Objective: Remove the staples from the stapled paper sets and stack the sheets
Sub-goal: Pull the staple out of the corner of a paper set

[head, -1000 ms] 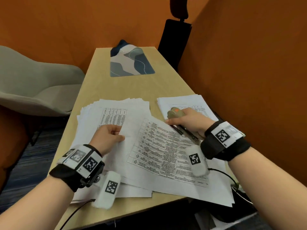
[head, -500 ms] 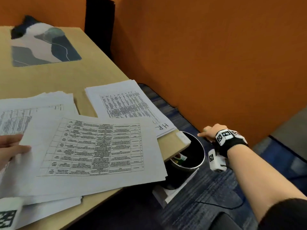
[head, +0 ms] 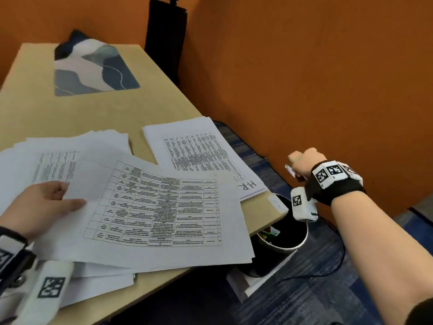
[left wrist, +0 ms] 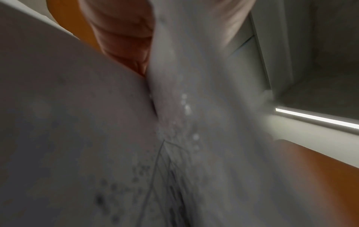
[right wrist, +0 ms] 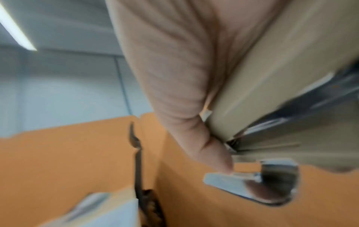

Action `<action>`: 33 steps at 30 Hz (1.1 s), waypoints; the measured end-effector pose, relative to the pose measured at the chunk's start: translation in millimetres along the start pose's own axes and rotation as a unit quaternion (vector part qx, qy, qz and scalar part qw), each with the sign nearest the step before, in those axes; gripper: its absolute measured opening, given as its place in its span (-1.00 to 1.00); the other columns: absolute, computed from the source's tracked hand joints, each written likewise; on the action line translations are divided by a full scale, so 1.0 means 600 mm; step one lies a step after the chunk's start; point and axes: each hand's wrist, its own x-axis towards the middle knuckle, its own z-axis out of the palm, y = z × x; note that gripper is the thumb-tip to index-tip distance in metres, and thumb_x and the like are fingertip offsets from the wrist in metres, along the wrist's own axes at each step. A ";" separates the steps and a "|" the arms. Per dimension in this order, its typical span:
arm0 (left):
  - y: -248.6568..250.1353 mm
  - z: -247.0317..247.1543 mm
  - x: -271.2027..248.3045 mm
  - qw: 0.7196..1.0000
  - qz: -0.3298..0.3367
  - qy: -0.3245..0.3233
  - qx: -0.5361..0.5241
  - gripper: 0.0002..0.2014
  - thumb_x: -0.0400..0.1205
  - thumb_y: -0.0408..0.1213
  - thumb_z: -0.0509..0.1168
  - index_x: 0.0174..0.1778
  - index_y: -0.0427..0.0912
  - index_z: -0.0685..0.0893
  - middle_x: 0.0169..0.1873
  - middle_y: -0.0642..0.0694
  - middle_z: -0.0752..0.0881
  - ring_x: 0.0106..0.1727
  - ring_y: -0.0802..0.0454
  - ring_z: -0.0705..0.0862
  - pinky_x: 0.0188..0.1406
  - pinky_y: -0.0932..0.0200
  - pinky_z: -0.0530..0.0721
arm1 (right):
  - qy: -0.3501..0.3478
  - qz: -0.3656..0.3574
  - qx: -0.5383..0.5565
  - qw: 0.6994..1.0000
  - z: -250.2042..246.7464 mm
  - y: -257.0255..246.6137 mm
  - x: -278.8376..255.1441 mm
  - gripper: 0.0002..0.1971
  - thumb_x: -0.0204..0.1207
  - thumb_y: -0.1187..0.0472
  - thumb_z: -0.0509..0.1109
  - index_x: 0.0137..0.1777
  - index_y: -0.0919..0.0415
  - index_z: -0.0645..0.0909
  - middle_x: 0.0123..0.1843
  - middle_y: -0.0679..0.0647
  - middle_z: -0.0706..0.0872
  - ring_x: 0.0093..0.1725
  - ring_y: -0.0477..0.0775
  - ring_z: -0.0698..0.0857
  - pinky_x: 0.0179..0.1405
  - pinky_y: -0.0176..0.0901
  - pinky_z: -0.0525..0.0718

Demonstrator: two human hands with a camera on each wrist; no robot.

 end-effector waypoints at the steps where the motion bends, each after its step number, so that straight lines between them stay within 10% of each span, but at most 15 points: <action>1: 0.047 0.010 -0.047 1.000 0.025 -0.008 0.014 -0.79 0.41 -0.53 0.47 -0.19 -0.13 0.67 -0.33 -0.22 0.74 -0.32 -0.13 0.67 -0.18 0.06 0.60 | 0.031 -0.022 0.021 0.999 -0.011 -0.034 -0.003 -0.52 0.51 0.23 0.37 0.34 0.43 0.35 0.32 0.38 0.54 0.27 0.37 0.57 0.16 0.07 0.57; 8: 0.109 0.019 -0.108 0.997 0.069 0.004 0.045 -0.75 0.49 -0.47 0.40 0.03 -0.12 0.63 -0.14 -0.23 0.76 -0.11 -0.20 0.72 0.05 -0.06 0.67 | 0.031 -0.382 -0.134 0.914 -0.004 -0.296 -0.071 -0.55 0.47 0.20 0.46 0.32 0.32 0.52 0.26 0.25 0.64 0.24 0.25 0.60 0.16 -0.08 0.50; 16: 0.120 0.022 -0.130 0.992 0.103 0.015 0.070 -0.63 0.53 -0.43 0.36 0.21 -0.02 0.58 -0.20 -0.09 0.75 -0.16 -0.05 0.69 -0.07 0.16 0.62 | -0.015 -0.418 -0.180 0.891 0.091 -0.400 -0.094 -0.68 0.59 0.24 0.25 0.29 0.35 0.55 0.30 0.27 0.64 0.28 0.26 0.60 0.21 -0.08 0.50; 21: 0.118 0.021 -0.127 0.989 0.125 0.015 0.078 -0.68 0.52 -0.43 0.36 0.06 0.06 0.56 -0.32 -0.01 0.73 -0.20 -0.05 0.70 -0.13 0.17 0.62 | -0.069 -0.499 -0.005 0.864 0.079 -0.415 -0.130 -0.65 0.63 0.27 0.22 0.39 0.31 0.50 0.59 0.14 0.33 0.52 0.13 0.37 0.49 -0.11 0.31; 28: 0.113 0.018 -0.127 0.985 0.157 0.017 0.069 -0.28 0.52 -0.49 0.35 0.41 0.33 0.29 -0.26 -0.32 0.72 -0.28 -0.08 0.63 -0.19 0.14 0.58 | 0.020 -0.570 0.209 0.794 0.082 -0.401 -0.184 -0.97 0.43 0.33 0.50 -0.16 0.24 0.70 -0.20 0.05 0.69 -0.21 -0.05 0.60 -0.09 -0.22 0.57; 31: 0.114 0.018 -0.130 0.980 0.187 0.004 0.074 -0.13 0.53 -0.53 0.32 0.40 0.51 0.09 -0.01 -0.32 0.69 -0.06 -0.09 0.64 0.06 0.11 0.56 | -0.080 -0.564 0.287 0.770 0.091 -0.401 -0.181 -0.74 0.47 0.39 0.43 -0.32 0.07 0.49 -0.35 -0.03 0.62 -0.29 -0.04 0.58 -0.13 -0.17 0.56; 33: 0.112 0.018 -0.130 0.978 0.190 -0.005 0.088 -0.22 0.53 -0.57 0.29 0.50 0.29 0.24 0.20 -0.11 0.64 0.22 -0.02 0.60 0.20 0.22 0.49 | -0.132 -0.564 0.305 0.756 0.095 -0.401 -0.178 -0.71 0.53 0.41 0.35 -0.27 0.02 0.44 -0.41 -0.12 0.56 -0.33 -0.05 0.55 -0.16 -0.12 0.54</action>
